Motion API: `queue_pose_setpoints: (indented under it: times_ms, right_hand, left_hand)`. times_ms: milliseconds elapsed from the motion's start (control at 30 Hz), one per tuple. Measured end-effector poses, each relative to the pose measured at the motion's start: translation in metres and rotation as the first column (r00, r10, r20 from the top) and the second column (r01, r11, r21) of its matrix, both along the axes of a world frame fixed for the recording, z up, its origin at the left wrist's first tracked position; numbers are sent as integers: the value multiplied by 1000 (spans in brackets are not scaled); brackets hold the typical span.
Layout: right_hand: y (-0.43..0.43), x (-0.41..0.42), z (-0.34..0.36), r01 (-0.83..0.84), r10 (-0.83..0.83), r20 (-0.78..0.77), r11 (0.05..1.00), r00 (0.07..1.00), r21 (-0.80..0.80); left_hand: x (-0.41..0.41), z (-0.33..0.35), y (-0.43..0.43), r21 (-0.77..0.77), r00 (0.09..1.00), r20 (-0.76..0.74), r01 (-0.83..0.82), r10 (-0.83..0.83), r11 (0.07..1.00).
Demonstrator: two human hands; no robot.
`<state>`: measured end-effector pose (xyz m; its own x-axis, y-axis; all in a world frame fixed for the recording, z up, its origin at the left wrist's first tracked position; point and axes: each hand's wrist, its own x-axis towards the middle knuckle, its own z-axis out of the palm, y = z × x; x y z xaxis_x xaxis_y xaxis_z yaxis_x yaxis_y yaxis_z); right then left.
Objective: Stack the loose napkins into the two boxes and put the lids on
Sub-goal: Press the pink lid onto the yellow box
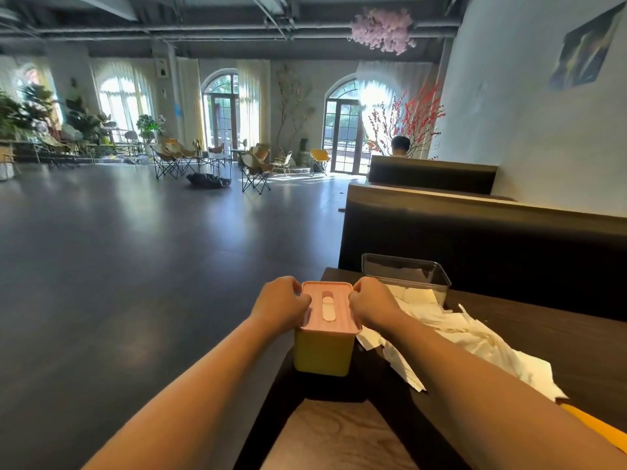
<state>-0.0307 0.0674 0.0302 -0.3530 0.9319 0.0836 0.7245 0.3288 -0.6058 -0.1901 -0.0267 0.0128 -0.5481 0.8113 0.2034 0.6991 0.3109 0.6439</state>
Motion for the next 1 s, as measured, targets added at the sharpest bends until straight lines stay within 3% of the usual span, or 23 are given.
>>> queue_pose_setpoints:
  times_ms: [333, 533, 700, 867, 1000]
  right_hand:
    - [14, -8, -16, -10, 9, 69, 1000, 998, 16]
    - [20, -10, -15, -47, 45, 115, 999, 992, 14]
    - [24, -15, -14, -84, 69, 270, 995, 960, 44]
    - [22, -16, -13, -176, 84, 498, 974, 863, 140]
    - [25, -17, -15, -233, 119, 541, 961, 833, 147]
  left_hand:
    - [-5, -8, 10, -60, 998, 67, 22, -18, 998]
    - [-4, -1, 18, -189, 993, -59, 85, -98, 978]
    - [7, 9, 31, -414, 963, -207, 73, -172, 907]
    - [27, -8, 46, -522, 975, -118, 100, -188, 847]
    - [21, -15, 50, -589, 959, -152, 107, -240, 801]
